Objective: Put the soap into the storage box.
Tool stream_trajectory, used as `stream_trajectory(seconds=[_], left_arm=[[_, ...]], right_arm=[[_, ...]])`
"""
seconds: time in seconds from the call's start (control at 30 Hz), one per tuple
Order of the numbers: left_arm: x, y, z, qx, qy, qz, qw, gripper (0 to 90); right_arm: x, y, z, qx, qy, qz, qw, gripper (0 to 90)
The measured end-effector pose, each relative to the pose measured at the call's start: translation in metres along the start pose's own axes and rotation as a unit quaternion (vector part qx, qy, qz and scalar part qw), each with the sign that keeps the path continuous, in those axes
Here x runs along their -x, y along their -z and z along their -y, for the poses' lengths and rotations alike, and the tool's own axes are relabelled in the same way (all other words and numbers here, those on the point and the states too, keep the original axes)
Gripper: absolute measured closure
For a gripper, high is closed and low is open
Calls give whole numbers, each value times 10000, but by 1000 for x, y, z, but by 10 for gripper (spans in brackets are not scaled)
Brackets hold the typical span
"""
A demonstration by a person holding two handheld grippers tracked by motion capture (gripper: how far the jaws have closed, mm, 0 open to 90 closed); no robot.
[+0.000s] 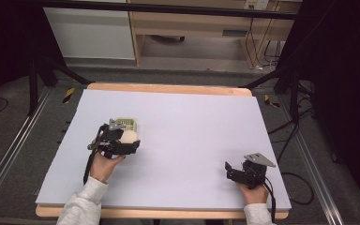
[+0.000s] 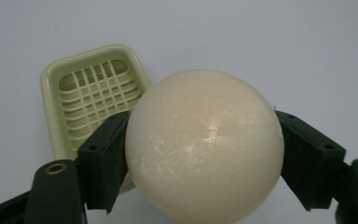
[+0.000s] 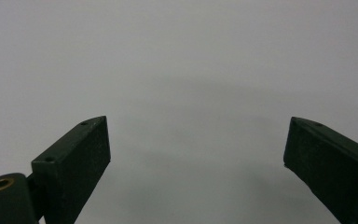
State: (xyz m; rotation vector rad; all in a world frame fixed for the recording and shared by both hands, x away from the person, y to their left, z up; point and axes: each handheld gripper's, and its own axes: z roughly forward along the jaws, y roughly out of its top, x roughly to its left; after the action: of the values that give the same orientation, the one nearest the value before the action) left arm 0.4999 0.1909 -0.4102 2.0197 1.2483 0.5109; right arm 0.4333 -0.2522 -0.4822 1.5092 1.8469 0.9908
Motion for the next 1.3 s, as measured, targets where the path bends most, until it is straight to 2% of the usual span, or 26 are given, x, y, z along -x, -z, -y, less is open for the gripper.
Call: stream_trajectory(seconds=[0.5, 0.9, 1.1, 1.3], left_arm=[[-20, 6, -9, 133, 224, -127, 9996, 241], [-31, -7, -15, 81, 321, -333, 9989, 241], [-34, -13, -17, 55, 348, -325, 9989, 241], [-35, -22, -18, 22, 334, -402, 9986, 241]], right_arm=[[0, 0, 0, 1, 16, 13, 10000, 77], [0, 0, 0, 8, 4, 9, 10000, 77], [0, 0, 0, 9, -2, -4, 10000, 78], [0, 0, 0, 12, 5, -3, 10000, 78]])
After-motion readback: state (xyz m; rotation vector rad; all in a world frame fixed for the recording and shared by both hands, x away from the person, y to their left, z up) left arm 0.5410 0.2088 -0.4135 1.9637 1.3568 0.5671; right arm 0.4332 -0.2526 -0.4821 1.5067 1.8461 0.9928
